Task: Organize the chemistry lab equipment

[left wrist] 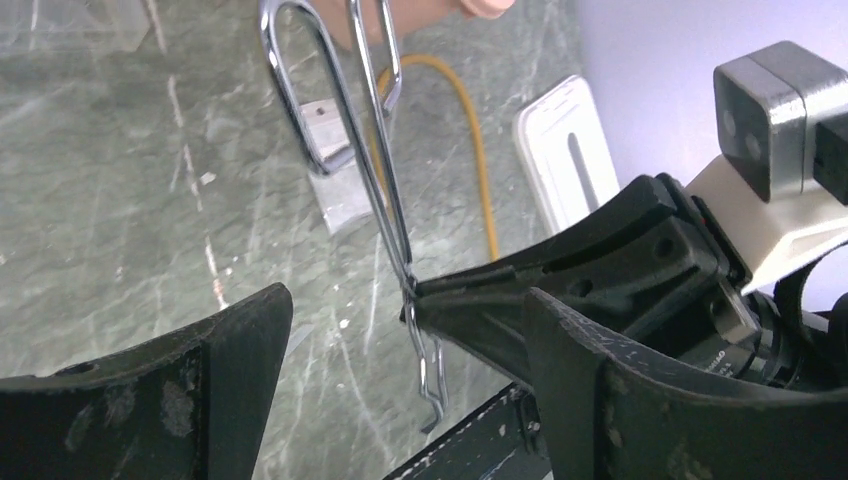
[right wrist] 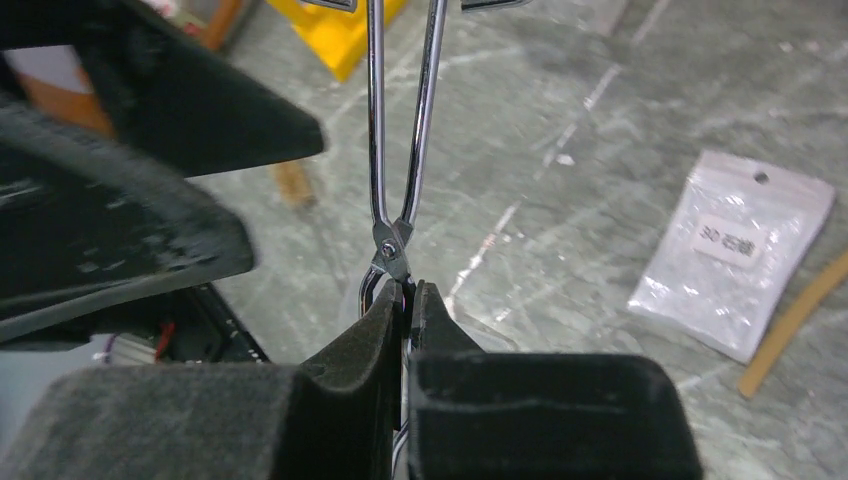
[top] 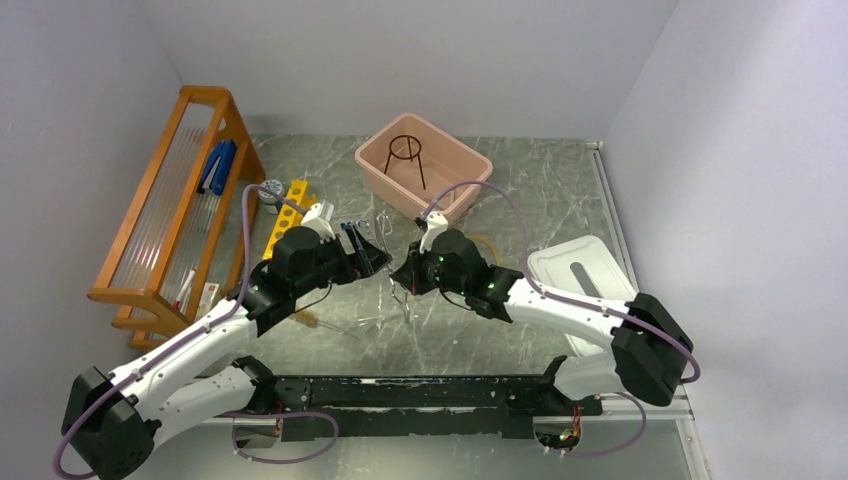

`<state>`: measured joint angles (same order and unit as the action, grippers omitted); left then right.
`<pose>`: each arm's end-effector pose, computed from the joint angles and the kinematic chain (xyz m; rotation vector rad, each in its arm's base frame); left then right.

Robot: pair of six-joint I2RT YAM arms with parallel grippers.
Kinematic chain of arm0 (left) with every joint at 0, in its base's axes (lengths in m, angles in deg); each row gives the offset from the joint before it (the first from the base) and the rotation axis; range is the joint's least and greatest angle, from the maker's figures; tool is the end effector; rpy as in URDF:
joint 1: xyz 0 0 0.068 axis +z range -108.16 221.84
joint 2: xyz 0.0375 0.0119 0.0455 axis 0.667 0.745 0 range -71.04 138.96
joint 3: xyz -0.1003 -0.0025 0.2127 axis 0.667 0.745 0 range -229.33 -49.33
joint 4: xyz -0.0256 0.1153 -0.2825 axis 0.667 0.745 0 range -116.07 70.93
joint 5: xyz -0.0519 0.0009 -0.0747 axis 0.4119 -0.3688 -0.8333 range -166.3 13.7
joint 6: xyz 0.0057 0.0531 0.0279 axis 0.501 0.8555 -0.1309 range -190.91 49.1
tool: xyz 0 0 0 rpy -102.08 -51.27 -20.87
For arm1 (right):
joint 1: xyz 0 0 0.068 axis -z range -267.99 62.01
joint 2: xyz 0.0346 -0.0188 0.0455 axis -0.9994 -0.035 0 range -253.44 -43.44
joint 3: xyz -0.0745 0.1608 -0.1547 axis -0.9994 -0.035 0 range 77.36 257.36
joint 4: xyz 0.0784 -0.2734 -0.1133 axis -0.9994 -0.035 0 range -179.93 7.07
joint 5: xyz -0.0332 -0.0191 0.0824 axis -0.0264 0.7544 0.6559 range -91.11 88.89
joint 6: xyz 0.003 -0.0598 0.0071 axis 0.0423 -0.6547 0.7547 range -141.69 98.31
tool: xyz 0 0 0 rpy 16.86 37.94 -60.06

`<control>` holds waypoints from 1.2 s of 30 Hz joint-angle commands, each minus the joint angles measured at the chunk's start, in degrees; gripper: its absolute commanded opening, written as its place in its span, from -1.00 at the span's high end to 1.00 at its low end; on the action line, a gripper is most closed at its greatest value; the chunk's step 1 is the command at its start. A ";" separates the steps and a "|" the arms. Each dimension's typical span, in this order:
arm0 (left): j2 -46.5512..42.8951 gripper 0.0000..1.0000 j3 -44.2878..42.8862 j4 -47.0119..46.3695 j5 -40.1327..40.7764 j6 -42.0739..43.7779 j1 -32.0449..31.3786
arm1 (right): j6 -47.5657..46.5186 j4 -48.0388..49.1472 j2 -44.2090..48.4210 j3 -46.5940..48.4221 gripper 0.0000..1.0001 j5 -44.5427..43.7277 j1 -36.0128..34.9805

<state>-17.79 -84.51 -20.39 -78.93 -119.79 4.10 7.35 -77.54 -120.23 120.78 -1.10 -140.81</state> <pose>0.2285 -0.1794 0.2124 -0.1753 2.1265 -0.9906 0.2117 0.2792 0.1662 -0.4491 2.1323 0.8583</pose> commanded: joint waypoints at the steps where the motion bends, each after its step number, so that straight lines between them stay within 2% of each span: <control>1: 0.71 -0.72 -0.43 -8.55 -2.42 -2.52 0.64 | -2.75 6.50 3.44 0.09 1.00 6.09 0.21; 4: 1.31 -0.52 0.11 -11.70 -2.25 -3.69 0.65 | -3.12 6.52 4.37 0.71 1.00 7.63 0.17; 6: 1.83 -0.26 0.60 -14.90 -2.74 -4.29 0.72 | -2.96 6.67 4.71 1.02 1.00 8.56 0.17; 9: 2.74 0.02 0.26 -16.46 -3.07 -4.43 0.70 | -2.55 7.51 4.95 1.05 1.00 9.85 0.17; 12: 3.68 0.44 -0.28 -16.63 -3.41 -3.74 0.76 | -2.19 7.99 5.20 1.05 1.00 10.04 0.17; 13: 3.90 0.61 -0.32 -16.73 -3.49 -3.54 0.71 | -1.97 7.79 5.23 1.17 1.00 10.09 0.17; 14: 4.02 0.87 -0.33 -16.88 -3.64 -3.31 0.72 | -1.59 7.49 5.14 1.40 1.00 10.39 0.17; 18: 3.90 0.90 -0.16 -18.42 -5.02 -2.15 0.73 | -0.95 4.78 4.26 3.22 1.00 9.91 0.22; 24: 3.25 0.91 -1.23 -17.01 -3.63 -0.51 0.72 | 0.87 5.03 6.81 2.06 0.22 6.32 0.18; 28: 3.24 0.90 -1.91 -16.08 -2.78 0.18 0.73 | 0.93 3.19 7.03 3.49 -0.02 4.25 0.24; 33: 3.61 0.91 -2.98 -15.50 -2.10 0.94 0.73 | 2.32 1.68 7.51 4.63 -0.07 -1.38 0.17; 36: 3.44 0.90 -3.36 -15.21 -1.62 1.07 0.73 | 2.13 4.36 8.33 3.39 -0.14 -0.36 0.17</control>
<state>-13.99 -84.59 -34.05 -81.42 -119.81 4.85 8.73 -76.43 -113.87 123.55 0.54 -140.64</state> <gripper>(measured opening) 0.070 0.544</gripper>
